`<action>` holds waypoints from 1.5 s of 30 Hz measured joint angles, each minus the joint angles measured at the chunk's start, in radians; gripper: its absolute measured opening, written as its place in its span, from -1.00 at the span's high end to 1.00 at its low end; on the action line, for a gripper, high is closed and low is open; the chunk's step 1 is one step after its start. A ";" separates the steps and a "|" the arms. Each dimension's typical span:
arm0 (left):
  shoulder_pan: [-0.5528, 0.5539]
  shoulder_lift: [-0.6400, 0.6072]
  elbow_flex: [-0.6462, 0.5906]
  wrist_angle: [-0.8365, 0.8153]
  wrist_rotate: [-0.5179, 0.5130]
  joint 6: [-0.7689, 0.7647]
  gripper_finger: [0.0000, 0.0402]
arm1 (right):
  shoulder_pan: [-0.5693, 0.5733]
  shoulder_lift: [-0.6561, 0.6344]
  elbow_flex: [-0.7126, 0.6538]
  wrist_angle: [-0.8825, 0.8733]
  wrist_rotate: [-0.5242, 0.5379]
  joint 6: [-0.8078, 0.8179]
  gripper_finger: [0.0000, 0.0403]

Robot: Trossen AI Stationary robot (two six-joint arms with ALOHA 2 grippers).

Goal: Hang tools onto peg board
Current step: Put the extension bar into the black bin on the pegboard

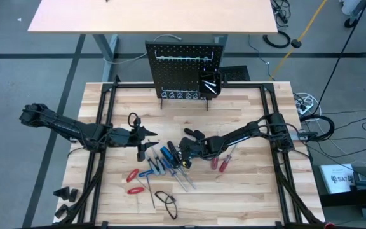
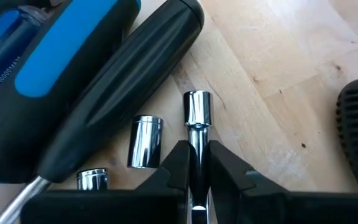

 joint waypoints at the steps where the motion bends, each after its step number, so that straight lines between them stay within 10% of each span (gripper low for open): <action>1: 0.000 0.000 0.000 0.000 0.000 0.000 0.08 | 0.000 0.000 0.000 0.000 -0.001 0.005 0.87; 27: 0.000 0.000 0.000 -0.002 0.000 0.000 0.08 | -0.005 -0.346 -0.007 -0.075 0.130 -0.166 0.86; 45: 0.000 0.000 0.000 0.128 -0.129 0.037 0.08 | -0.083 -0.738 -0.005 -0.098 0.488 -0.383 0.86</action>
